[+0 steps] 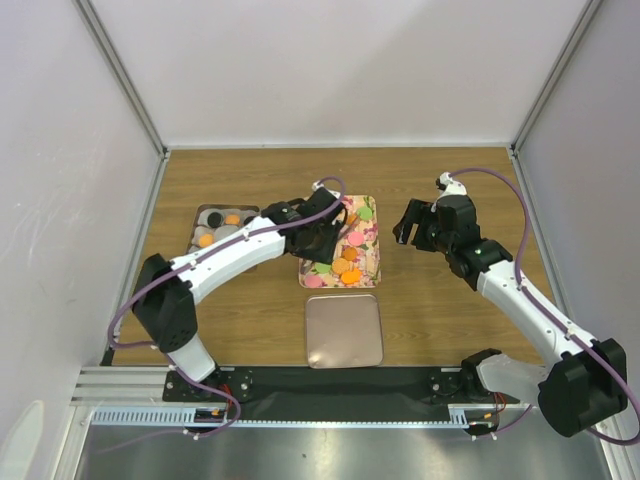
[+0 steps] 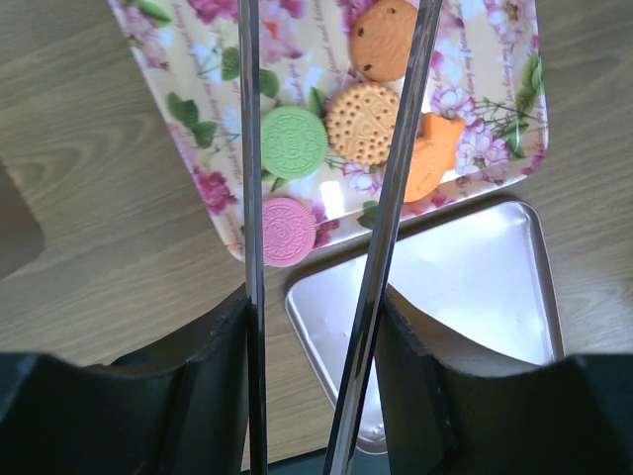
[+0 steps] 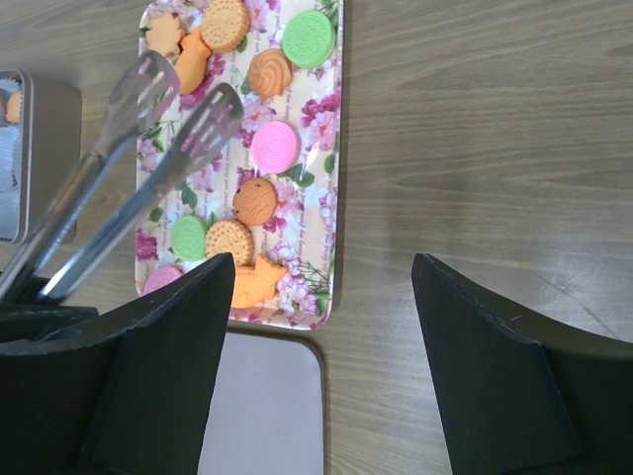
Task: Pack the cookies
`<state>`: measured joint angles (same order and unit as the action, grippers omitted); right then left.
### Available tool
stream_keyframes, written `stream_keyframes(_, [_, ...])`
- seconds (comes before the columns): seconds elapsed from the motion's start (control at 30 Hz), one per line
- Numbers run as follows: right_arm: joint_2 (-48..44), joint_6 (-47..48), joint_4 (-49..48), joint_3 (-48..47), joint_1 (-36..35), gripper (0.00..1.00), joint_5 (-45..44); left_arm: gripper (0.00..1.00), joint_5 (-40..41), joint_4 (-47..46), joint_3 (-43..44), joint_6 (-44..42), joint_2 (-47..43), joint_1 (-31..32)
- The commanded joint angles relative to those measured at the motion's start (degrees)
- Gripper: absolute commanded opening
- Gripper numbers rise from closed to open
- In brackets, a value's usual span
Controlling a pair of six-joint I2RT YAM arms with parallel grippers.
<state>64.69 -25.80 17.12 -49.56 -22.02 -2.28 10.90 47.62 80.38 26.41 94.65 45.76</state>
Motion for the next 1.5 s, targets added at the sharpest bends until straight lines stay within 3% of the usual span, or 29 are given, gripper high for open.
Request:
stream_keyframes(0.0, [0.44,1.02,0.10,-2.38,0.22,0.79,-1.32,0.52,-0.43,-2.44,3.38,-1.36,0.97,0.74])
stream_keyframes(0.4, [0.71,0.84,-0.16,-2.21,0.40,0.78,-1.05,0.54,-0.70,-2.09,3.64,-2.07,5.80,5.66])
stream_keyframes(0.97, [0.35,0.84,-0.16,-2.21,0.40,0.79,-0.70,0.53,3.70,-1.21,4.44,-2.24,8.97,6.10])
stream_keyframes(1.47, [0.00,0.75,-0.07,-2.21,0.40,0.78,-0.70,0.43,4.04,-0.95,4.43,-2.95,9.24,6.01])
